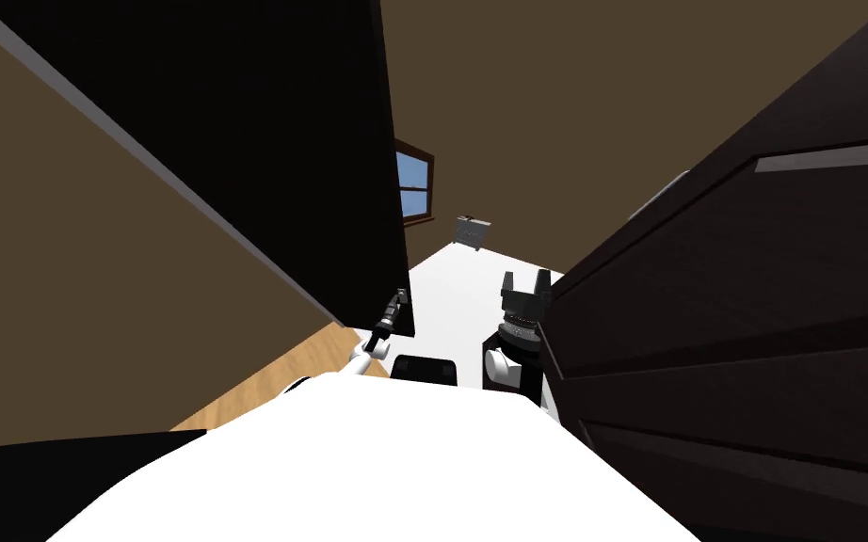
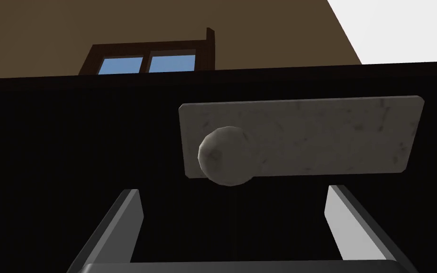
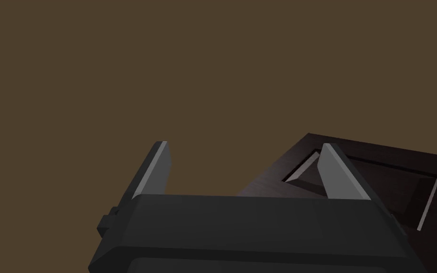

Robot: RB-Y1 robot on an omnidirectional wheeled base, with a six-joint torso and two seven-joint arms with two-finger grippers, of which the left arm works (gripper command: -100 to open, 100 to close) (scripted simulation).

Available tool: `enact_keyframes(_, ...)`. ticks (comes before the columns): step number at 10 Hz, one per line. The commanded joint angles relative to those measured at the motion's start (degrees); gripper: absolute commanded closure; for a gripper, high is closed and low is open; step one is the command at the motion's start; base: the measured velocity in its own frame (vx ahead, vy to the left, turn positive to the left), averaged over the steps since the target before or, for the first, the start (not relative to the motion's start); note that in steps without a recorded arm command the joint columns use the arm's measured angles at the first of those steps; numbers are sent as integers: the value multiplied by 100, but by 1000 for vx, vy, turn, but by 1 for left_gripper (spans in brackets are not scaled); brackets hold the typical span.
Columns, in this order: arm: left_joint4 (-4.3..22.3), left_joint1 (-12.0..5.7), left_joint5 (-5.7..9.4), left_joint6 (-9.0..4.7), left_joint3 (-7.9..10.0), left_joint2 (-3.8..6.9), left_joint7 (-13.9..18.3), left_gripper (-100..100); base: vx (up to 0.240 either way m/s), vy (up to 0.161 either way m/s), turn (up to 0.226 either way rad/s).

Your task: Push the door open

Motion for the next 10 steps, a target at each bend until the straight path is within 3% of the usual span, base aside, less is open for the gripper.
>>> enact_keyframes(1,-13,23,10,-29,23,-15,-22,-100,235,-11,-28)
enact_keyframes(3,-10,23,11,-33,24,-18,-23,-100,179,-2,-11)
enact_keyframes(4,-10,23,11,-33,24,-18,-23,100,-25,-3,0)
enact_keyframes(9,-10,23,11,-33,24,-18,-23,100,-19,1,-2)
enact_keyframes(10,10,36,52,-13,98,10,-52,100,116,-27,35)
